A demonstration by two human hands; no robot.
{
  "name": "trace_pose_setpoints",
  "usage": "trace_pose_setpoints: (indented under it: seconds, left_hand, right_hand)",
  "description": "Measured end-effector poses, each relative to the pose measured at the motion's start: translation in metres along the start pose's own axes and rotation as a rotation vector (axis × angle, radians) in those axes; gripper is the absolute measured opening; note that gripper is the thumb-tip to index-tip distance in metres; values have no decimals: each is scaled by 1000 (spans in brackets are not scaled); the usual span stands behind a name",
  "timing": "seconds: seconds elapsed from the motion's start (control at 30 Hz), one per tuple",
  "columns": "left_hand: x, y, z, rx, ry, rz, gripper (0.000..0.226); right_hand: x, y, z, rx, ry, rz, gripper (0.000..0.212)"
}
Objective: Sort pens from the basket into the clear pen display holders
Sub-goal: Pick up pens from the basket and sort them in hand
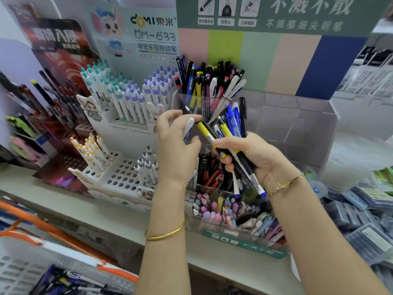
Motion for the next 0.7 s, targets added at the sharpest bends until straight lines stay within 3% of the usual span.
trace_pose_setpoints:
  seconds: [0.2,0.4,0.57,0.7]
  left_hand:
    - [-1,-4,-8,173,-186,-36,20]
    - [7,3,-5,59,-137,71,9]
    - [14,8,0,-186,142,224,15]
    - [43,23,-6,-510,596,389,10]
  right_hand:
    - [4,5,8,-50,-103,45,19]
    - [-9,4,20,-127,-257,-105,28]
    - [-17,8,27,-194,-241,-208,10]
    - [-18,13,38,-300,-19,-302,9]
Point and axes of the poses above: each hand's wrist, its own y-axis away from the middle knuckle, its own x-axis out of the palm, z = x × y, the point moved 8 cm from there along -y, towards the middle knuckle, and after that the axes turned 2 degrees about -z, right-handed, at the moved point
